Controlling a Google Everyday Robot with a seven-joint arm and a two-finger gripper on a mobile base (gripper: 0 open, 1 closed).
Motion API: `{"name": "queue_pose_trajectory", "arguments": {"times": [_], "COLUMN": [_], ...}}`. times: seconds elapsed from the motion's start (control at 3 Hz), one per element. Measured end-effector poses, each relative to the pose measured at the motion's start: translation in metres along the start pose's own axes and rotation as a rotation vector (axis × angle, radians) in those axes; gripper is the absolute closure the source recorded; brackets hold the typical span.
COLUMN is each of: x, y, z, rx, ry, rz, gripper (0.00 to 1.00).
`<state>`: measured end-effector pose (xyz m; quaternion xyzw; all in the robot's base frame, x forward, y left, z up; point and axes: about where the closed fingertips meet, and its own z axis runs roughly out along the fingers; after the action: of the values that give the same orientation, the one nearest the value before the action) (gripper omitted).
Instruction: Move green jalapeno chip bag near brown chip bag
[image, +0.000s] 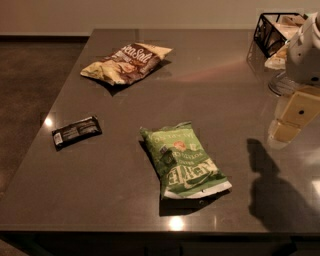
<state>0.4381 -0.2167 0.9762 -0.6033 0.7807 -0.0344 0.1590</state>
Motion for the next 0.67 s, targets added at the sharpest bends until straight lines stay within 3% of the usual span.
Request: {"name": "queue_pose_trajectory", "arguments": {"times": [0.33, 0.67], "x": [-0.0005, -0.0095], "y": [-0.0002, 0.0033], "z": [-0.0006, 0.0044], "rx": [0.003, 0.008], "ry": [-0.002, -0.08], "rz": [0.001, 0.035], "gripper": [0.0, 0.0]}}
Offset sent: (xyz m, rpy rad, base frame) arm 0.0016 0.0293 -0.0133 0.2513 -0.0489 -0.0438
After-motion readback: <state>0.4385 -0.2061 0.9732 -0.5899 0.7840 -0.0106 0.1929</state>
